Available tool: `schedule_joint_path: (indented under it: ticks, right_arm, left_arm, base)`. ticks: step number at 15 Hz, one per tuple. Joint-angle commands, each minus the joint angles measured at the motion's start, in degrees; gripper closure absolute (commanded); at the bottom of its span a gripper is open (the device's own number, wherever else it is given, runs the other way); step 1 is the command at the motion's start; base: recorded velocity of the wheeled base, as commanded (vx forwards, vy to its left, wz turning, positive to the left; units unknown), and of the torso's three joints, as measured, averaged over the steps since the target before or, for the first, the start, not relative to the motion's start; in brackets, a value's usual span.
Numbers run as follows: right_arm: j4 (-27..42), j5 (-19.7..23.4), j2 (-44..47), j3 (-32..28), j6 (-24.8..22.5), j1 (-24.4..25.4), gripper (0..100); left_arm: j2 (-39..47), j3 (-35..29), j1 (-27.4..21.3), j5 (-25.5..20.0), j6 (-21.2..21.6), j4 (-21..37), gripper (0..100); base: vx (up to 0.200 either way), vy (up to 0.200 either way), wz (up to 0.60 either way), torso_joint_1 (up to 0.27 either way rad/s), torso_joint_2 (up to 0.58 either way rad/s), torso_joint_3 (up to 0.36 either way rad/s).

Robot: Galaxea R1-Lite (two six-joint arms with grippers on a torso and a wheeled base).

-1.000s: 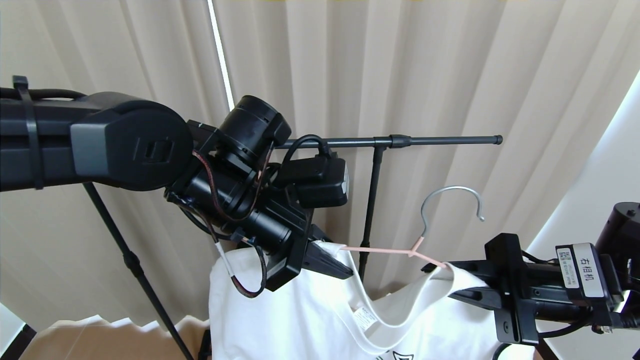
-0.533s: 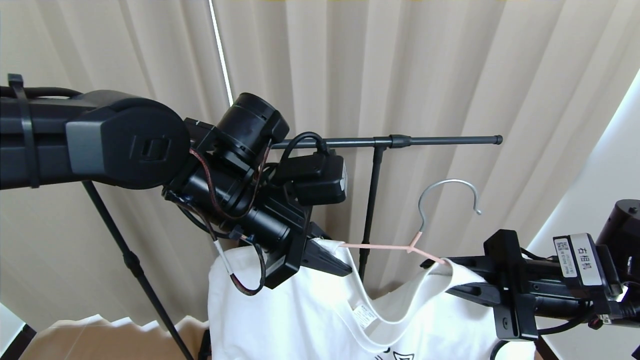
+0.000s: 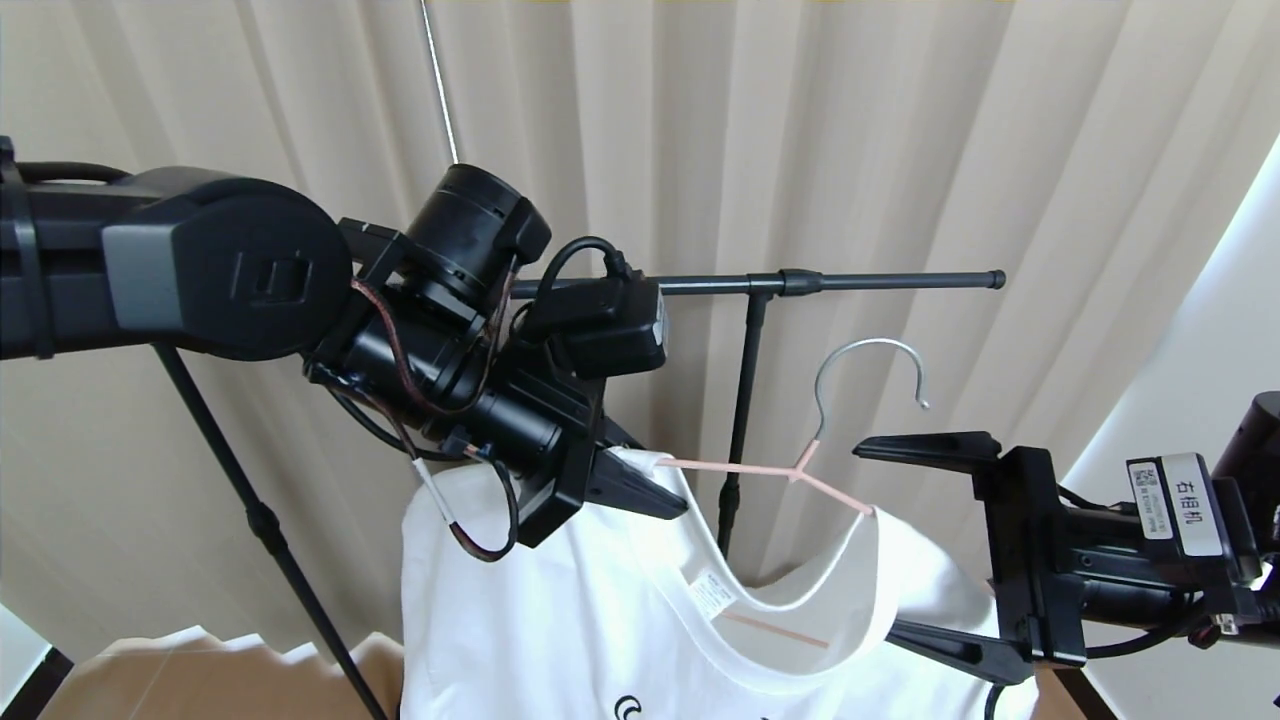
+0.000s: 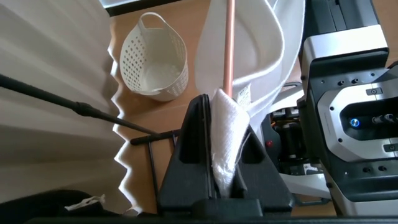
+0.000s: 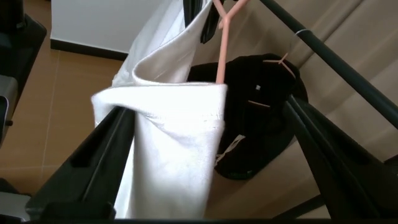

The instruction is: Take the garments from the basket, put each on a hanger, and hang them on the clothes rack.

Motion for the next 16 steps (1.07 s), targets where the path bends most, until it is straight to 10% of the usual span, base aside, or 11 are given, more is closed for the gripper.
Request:
schedule_joint_path:
  ticks: [1, 16]
  right_arm:
    - [0.09, 0.02, -0.37, -0.43, 0.1, -1.22, 0]
    - [0.36, 0.02, 3.59, -3.24, 4.94, -7.19, 0]
  left_arm:
    - [-0.8, -0.41, 1.43, -0.01, -0.26, -0.42, 100]
    - [-5.81, 0.03, 7.49, 0.17, -4.92, -4.11, 100]
  base:
    - [0.0, 0.0, 0.0, 0.0, 0.0, 0.0]
    - [0.0, 0.0, 0.0, 0.0, 0.0, 0.0]
